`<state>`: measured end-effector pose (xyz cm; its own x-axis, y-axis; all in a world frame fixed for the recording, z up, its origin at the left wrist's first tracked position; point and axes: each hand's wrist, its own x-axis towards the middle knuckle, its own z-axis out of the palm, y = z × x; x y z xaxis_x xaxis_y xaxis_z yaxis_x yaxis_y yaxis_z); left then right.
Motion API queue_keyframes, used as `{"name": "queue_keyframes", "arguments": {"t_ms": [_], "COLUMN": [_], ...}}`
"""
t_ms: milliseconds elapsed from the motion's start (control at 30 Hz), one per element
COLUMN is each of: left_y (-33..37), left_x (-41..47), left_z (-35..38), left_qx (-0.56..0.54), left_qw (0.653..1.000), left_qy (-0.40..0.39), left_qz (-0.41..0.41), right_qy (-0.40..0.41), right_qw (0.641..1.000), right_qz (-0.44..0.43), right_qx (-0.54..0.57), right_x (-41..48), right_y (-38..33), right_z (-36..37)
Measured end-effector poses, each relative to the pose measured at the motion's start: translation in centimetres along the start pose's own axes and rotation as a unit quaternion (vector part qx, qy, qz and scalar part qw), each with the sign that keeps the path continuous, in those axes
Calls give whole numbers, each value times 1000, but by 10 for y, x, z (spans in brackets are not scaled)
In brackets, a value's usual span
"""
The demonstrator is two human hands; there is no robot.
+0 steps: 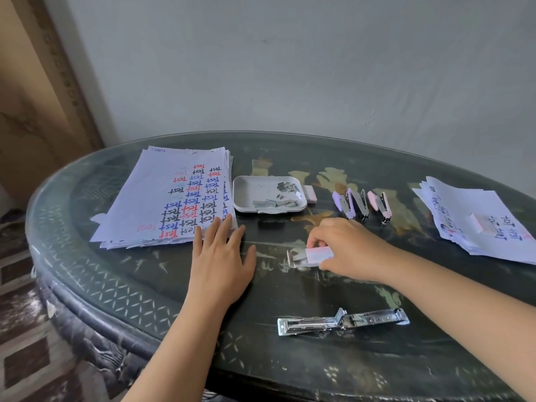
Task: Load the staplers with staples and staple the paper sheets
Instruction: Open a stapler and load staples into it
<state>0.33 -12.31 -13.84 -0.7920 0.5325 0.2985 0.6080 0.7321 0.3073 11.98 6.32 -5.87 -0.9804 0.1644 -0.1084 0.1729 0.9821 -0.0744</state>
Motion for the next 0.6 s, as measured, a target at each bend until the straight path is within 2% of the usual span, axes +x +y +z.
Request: {"name": "queue_keyframes", "arguments": {"t_ms": [100, 200, 500, 600], "left_y": [0, -2, -4, -5], "left_x": [-1, 0, 0, 2], "left_z": [0, 1, 4, 5], "left_qx": [-4, -7, -9, -11], "left_qw": [1000, 1000, 1000, 999], "left_qy": [5, 10, 15, 25], "left_qz": [3, 5, 9, 17], "right_qy": [-4, 35, 46, 54], "right_qw": [999, 992, 998, 996], "right_qz": [6, 12, -39, -41], "right_qx": [46, 117, 11, 52], "right_x": [-2, 2, 17, 13], "right_y": [0, -2, -10, -7], "right_z": [7, 10, 12, 8]}}
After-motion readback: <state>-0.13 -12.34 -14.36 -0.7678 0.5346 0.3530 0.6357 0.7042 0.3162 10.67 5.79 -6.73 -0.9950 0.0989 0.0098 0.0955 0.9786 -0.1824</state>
